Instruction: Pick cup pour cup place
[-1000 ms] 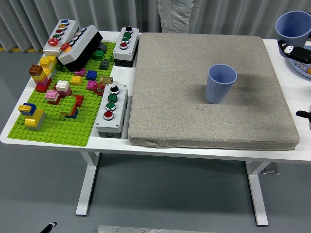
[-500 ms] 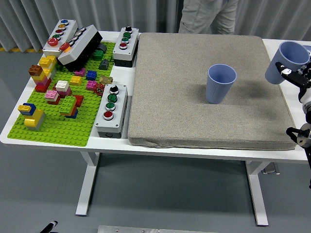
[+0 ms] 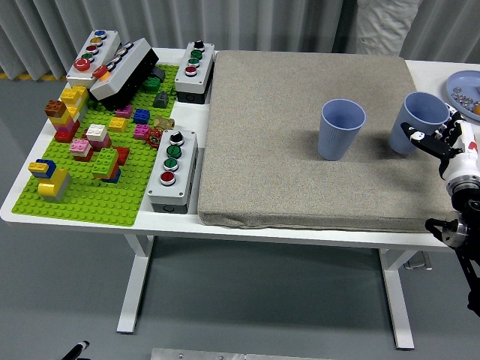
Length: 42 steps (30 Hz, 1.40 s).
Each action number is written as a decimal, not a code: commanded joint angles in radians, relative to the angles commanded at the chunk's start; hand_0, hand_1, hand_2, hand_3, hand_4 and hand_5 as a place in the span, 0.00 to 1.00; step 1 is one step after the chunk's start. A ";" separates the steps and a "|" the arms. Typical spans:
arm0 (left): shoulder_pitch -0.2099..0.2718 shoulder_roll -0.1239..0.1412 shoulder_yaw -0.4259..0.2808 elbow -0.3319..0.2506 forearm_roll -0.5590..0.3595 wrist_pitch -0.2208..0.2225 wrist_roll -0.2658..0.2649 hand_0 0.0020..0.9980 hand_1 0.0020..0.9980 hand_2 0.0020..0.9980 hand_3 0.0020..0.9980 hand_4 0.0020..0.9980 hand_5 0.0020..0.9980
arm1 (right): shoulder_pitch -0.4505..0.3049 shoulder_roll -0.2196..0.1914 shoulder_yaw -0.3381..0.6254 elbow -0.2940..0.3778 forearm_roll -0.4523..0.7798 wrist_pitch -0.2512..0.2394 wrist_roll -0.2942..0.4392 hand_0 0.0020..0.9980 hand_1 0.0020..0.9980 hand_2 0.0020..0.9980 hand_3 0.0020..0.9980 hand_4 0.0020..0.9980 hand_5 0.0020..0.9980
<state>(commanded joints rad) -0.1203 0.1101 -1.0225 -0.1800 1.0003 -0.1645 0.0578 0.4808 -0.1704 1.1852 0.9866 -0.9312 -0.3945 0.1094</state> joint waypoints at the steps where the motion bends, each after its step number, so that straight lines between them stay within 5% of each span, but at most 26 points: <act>1: 0.000 0.000 0.001 0.000 0.000 0.000 0.000 0.87 0.84 0.90 0.80 0.65 1.00 | 0.000 0.000 -0.005 -0.001 -0.009 -0.002 -0.001 0.84 0.71 0.62 0.66 0.74 0.08; 19: 0.001 0.001 0.006 0.000 -0.005 -0.001 0.001 0.87 0.84 0.90 0.79 0.65 1.00 | -0.002 0.001 -0.053 -0.029 -0.026 0.013 0.024 0.84 0.71 0.62 0.66 0.74 0.11; 20: 0.002 0.001 0.008 0.000 -0.006 -0.001 0.001 0.87 0.84 0.90 0.79 0.65 1.00 | -0.003 0.001 -0.051 -0.028 -0.027 0.020 0.025 0.84 0.72 0.64 0.76 0.74 0.11; 25: 0.004 0.001 0.011 0.000 -0.008 -0.001 0.001 0.87 0.84 0.90 0.79 0.65 1.00 | -0.003 -0.001 -0.043 -0.028 -0.033 0.040 0.017 0.84 0.72 0.64 0.76 0.74 0.11; 26: 0.004 0.001 0.010 0.000 -0.008 -0.001 0.001 0.87 0.84 0.90 0.80 0.65 1.00 | -0.003 -0.001 -0.043 -0.028 -0.035 0.044 0.016 0.87 0.79 0.79 0.87 0.78 0.17; 31: 0.007 0.001 0.012 0.000 -0.010 -0.001 0.001 0.87 0.84 0.90 0.80 0.65 1.00 | -0.004 -0.003 -0.038 -0.029 -0.046 0.074 0.002 0.87 0.79 0.79 0.87 0.78 0.17; 32: 0.007 0.001 0.012 0.000 -0.011 -0.001 0.001 0.87 0.84 0.90 0.80 0.65 1.00 | -0.004 -0.003 -0.038 -0.029 -0.048 0.079 -0.002 0.91 0.84 0.93 0.93 0.83 0.25; 42: 0.005 0.001 0.010 0.000 -0.009 -0.001 0.001 0.87 0.84 0.90 0.80 0.65 1.00 | -0.001 -0.006 -0.027 -0.024 -0.064 0.110 -0.010 0.92 0.86 0.95 0.95 0.87 0.30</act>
<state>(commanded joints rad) -0.1155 0.1108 -1.0122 -0.1800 0.9914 -0.1652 0.0583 0.4798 -0.1759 1.1580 0.9629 -0.9950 -0.2844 0.0989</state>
